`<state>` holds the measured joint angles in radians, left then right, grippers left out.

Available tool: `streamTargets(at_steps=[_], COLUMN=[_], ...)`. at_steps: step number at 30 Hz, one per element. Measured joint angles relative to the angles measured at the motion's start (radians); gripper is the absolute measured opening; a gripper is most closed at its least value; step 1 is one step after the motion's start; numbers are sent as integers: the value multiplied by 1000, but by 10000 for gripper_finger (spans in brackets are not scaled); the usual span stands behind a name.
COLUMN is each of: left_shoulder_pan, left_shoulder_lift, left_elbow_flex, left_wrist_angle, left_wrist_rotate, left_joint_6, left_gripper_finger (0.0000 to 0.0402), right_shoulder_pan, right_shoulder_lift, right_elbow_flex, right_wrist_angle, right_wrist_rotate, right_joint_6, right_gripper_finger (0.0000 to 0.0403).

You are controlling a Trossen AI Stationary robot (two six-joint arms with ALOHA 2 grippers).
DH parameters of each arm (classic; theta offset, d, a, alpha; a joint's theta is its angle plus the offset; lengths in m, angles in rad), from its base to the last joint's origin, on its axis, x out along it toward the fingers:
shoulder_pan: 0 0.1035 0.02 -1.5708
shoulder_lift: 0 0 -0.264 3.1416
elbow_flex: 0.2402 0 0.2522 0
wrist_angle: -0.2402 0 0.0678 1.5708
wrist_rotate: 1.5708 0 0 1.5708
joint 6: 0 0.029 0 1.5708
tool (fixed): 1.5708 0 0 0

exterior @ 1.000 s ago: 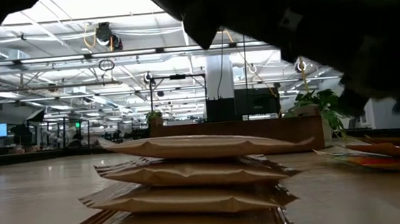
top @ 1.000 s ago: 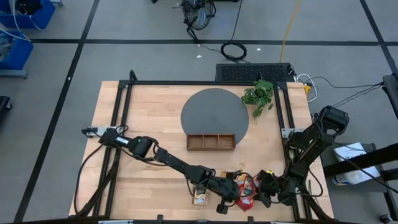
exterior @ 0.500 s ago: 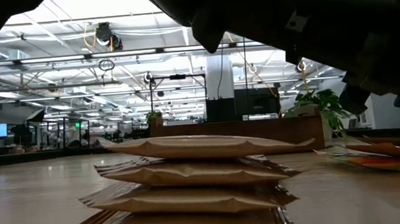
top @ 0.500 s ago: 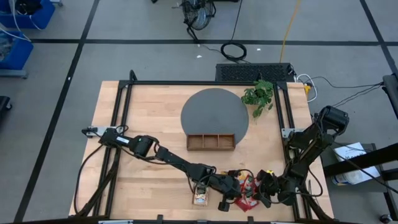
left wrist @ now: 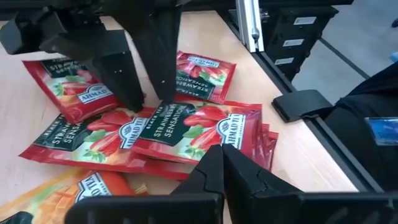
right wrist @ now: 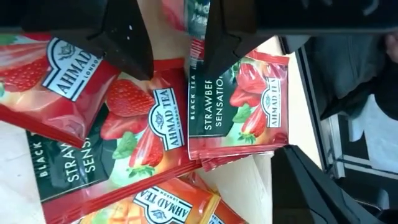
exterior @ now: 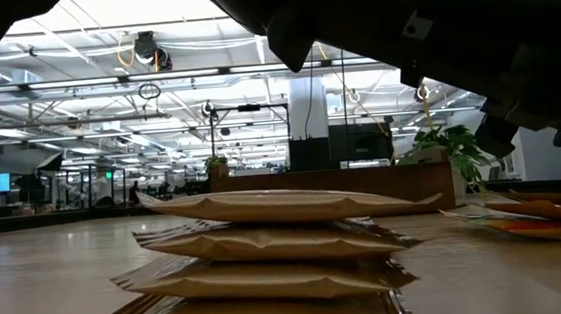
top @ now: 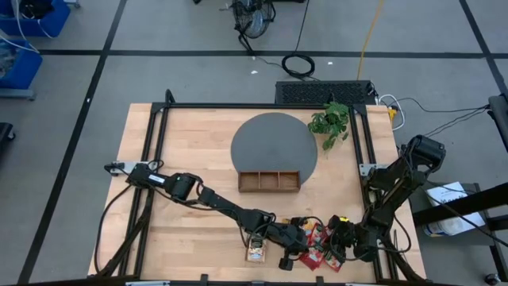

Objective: Pick & Place Tea
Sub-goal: Put the red tea bag into the right wooden organizer

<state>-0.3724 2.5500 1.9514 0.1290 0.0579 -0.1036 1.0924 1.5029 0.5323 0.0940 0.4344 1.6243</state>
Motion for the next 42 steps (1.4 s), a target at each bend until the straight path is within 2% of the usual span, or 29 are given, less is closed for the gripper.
streamTargets(at_steps=[10, 14, 18, 21, 25, 29, 33, 38, 42], left_shoulder_pan=[1, -10, -11, -12, -22, -23, -18, -12, -12], left_shoulder_lift=[-4, -8, -10, -10, -9, -10, -9, -9, -10], left_elbow_flex=[4, 29, 33, 35, 39, 39, 40, 160, 217], left_wrist_angle=[0, -10, -26, -23, -32, -38, -40, -242, -292], left_wrist_rotate=[22, 27, 28, 35, 65, 71, 64, 16, -7], left_joint_6=[6, 23, 21, 17, 22, 20, 13, 5, 22], left_gripper_finger=[48, 49, 49, 49, 49, 49, 49, 44, 23], right_shoulder_pan=[0, -6, -6, -6, 3, 38, 91, 149, 161], right_shoulder_lift=[-8, -72, -162, -219, -236, -193, -102, 61, 179], right_elbow_flex=[0, -1, 0, 0, 0, 23, 152, 340, 404], right_wrist_angle=[-1, -13, -59, -87, -42, 14, -62, -213, -257], right_wrist_rotate=[-35, -89, -94, -94, -173, -176, -177, -204, -207], right_joint_6=[-56, -165, -242, -253, -228, -196, -226, -220, -209], right_gripper_finger=[115, 119, 120, 121, 121, 120, 108, 75, 49])
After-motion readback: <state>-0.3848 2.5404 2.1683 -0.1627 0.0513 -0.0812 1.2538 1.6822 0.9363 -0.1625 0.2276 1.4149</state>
